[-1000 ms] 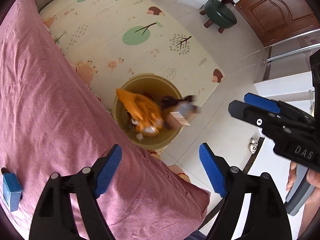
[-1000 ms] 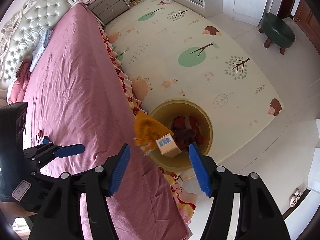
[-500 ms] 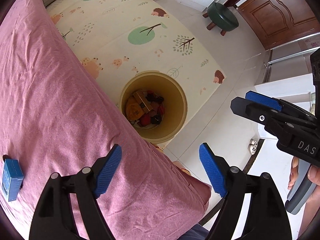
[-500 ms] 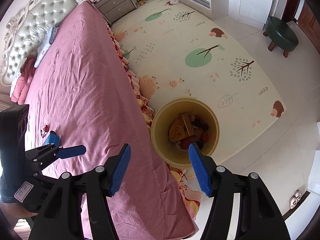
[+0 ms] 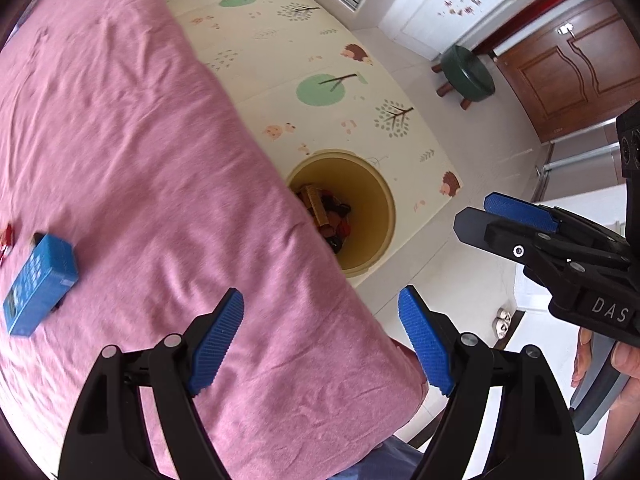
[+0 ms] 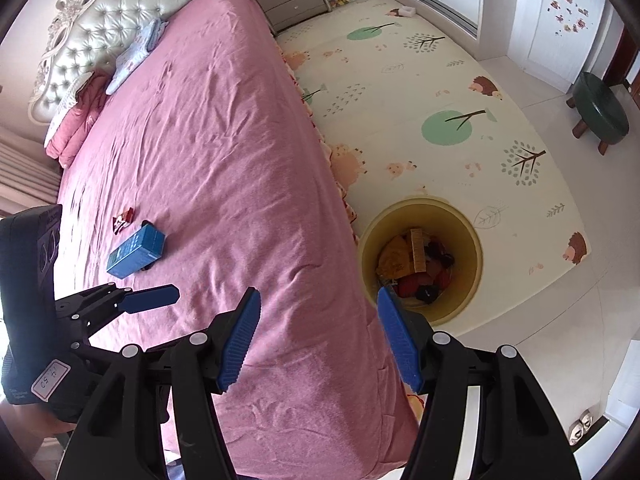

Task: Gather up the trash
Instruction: 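Move both open tools back to the blue nasal spray box, then grasp the blue nasal spray box with both tools at its two ends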

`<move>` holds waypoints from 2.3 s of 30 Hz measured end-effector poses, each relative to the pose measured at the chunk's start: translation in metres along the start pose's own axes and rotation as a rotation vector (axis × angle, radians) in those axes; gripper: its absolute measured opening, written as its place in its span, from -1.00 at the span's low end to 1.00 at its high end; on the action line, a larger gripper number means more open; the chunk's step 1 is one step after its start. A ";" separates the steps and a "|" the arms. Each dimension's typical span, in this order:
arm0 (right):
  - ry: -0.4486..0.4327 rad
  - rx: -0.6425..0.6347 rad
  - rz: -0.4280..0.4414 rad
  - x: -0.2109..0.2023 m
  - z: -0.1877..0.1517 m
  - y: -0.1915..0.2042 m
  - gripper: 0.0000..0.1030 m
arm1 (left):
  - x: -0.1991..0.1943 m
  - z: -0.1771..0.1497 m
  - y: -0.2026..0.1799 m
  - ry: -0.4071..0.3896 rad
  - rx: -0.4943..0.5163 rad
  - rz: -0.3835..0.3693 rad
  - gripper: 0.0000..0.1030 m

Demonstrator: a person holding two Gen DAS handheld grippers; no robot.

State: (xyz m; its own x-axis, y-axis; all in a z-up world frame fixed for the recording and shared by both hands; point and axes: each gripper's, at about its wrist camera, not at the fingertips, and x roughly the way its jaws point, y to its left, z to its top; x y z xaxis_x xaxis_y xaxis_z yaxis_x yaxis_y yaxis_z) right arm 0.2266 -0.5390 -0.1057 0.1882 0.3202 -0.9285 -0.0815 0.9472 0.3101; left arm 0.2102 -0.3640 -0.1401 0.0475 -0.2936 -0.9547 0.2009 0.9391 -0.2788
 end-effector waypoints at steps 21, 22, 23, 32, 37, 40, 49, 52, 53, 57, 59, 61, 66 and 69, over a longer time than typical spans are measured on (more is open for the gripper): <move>0.132 -0.296 0.100 0.073 -0.014 0.228 0.19 | -0.082 -0.106 0.203 -0.106 -0.337 0.071 0.54; 0.136 -0.305 0.102 0.076 -0.012 0.236 0.20 | -0.083 -0.108 0.212 -0.106 -0.341 0.078 0.54; 0.140 -0.312 0.102 0.080 -0.011 0.244 0.20 | -0.085 -0.110 0.220 -0.105 -0.346 0.084 0.54; 0.176 -0.367 0.073 0.122 0.005 0.294 0.21 | -0.088 -0.101 0.286 -0.060 -0.291 0.132 0.54; 0.210 -0.480 0.027 0.148 0.020 0.309 0.23 | -0.078 -0.085 0.312 -0.017 -0.202 0.149 0.55; 0.238 -0.573 0.014 0.164 0.027 0.315 0.27 | -0.069 -0.075 0.326 0.002 -0.139 0.155 0.57; 0.359 -0.855 -0.014 0.215 0.034 0.330 0.37 | -0.035 -0.044 0.355 0.058 0.035 0.147 0.57; 0.399 -0.930 -0.023 0.230 0.034 0.332 0.38 | -0.026 -0.036 0.359 0.083 0.092 0.138 0.58; 0.411 -0.950 -0.024 0.234 0.035 0.333 0.39 | -0.023 -0.034 0.360 0.093 0.104 0.126 0.58; 0.426 -1.011 -0.019 0.247 0.038 0.338 0.46 | -0.016 -0.029 0.364 0.127 0.149 0.065 0.62; 0.438 -1.034 -0.004 0.252 0.041 0.341 0.47 | -0.012 -0.028 0.367 0.142 0.160 0.039 0.63; 0.459 -1.061 0.011 0.258 0.040 0.345 0.47 | -0.006 -0.027 0.370 0.155 0.165 0.015 0.63; 0.499 -1.141 0.027 0.271 0.035 0.356 0.47 | 0.005 -0.026 0.368 0.182 0.176 -0.054 0.63; 0.540 -1.150 0.041 0.281 0.032 0.360 0.41 | 0.013 -0.028 0.365 0.204 0.201 -0.076 0.63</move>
State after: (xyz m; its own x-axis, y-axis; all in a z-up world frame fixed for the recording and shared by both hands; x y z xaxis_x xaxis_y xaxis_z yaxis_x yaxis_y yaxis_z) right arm 0.2814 -0.1070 -0.2486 -0.2339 0.0444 -0.9713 -0.9278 0.2886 0.2366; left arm 0.2570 -0.0204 -0.2571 -0.1682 -0.3006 -0.9388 0.3874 0.8556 -0.3433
